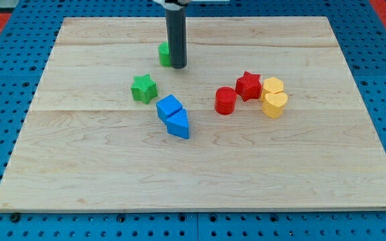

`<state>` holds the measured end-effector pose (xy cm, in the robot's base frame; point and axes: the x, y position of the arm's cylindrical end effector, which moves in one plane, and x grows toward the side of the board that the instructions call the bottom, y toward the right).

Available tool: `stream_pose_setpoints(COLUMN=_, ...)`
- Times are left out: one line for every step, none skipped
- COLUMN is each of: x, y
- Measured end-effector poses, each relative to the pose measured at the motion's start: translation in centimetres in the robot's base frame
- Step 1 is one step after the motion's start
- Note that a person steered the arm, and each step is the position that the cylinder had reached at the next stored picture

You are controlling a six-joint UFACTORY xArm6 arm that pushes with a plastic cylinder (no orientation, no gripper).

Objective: Nudge the blue triangle a bit up

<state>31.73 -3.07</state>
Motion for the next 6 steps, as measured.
stream_pose_setpoints(x=-1.6, y=2.5)
stream_pose_setpoints(x=0.9, y=3.7)
stream_pose_setpoints(x=6.3, y=3.7)
stream_pose_setpoints(x=12.2, y=3.6)
stream_pose_setpoints(x=17.8, y=3.6)
stream_pose_setpoints(x=19.9, y=2.4)
